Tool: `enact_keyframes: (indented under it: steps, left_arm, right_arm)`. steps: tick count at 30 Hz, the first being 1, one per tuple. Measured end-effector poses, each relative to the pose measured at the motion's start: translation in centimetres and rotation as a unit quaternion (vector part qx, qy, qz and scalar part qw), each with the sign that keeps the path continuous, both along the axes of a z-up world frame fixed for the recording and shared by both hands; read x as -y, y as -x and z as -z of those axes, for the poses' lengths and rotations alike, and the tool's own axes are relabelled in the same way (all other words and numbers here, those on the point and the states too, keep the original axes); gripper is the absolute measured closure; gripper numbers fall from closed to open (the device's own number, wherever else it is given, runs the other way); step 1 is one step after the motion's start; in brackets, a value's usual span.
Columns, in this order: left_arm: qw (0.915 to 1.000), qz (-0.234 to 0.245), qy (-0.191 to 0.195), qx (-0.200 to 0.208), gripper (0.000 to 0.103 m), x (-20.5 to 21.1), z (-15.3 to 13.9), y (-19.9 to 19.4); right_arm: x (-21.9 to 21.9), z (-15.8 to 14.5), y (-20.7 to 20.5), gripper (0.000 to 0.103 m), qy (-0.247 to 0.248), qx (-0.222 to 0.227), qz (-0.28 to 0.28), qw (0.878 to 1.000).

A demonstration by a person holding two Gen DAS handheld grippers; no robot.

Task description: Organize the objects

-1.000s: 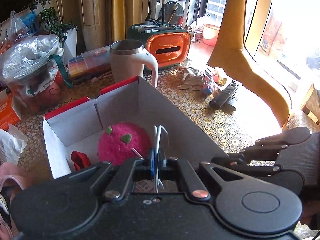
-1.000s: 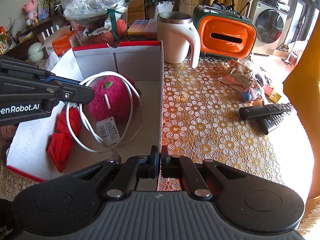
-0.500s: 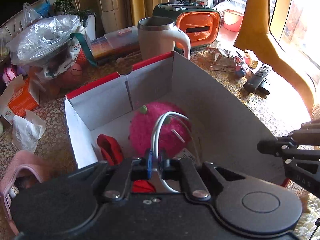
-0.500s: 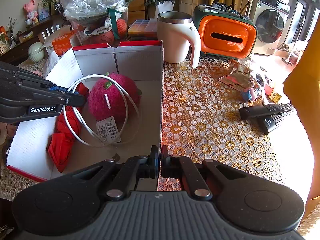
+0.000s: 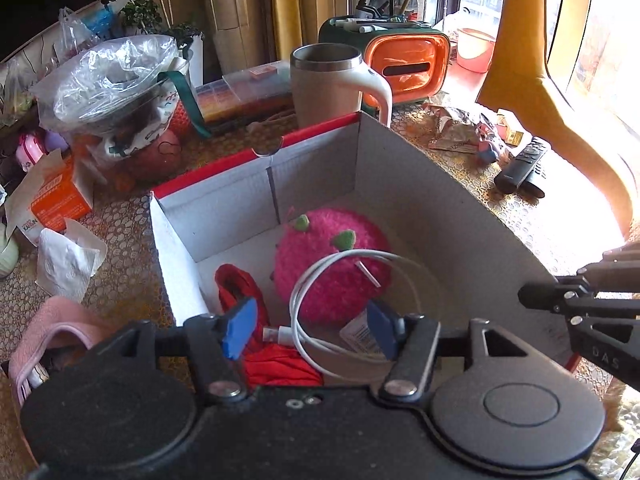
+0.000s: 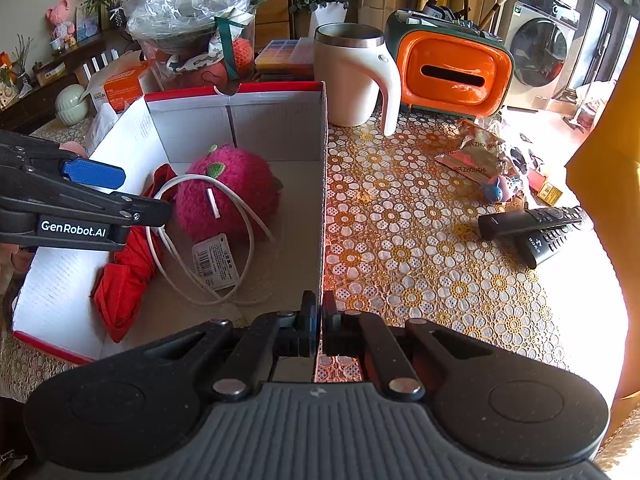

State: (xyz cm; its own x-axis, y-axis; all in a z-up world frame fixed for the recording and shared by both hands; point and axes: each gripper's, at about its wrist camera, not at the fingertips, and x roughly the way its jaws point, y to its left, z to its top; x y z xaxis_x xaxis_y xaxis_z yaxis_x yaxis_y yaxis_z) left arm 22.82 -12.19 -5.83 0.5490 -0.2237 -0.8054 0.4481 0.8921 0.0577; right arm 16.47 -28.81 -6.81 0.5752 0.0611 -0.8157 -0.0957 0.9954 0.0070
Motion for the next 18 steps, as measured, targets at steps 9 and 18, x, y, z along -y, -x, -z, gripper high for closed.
enact_keyframes:
  steps: [9, 18]
  left_arm:
    - [0.9997, 0.001, 0.017, 0.019, 0.031, -1.5, -1.9, 1.8]
    - [0.9982, -0.020, 0.031, 0.046, 0.015, -5.1, -4.7, 4.1]
  right_arm:
    - [0.0, 0.0, 0.0, 0.102, 0.000, 0.000, 0.000, 1.000]
    - [0.1, 0.0, 0.0, 0.102, 0.001, 0.000, 0.000, 1.000]
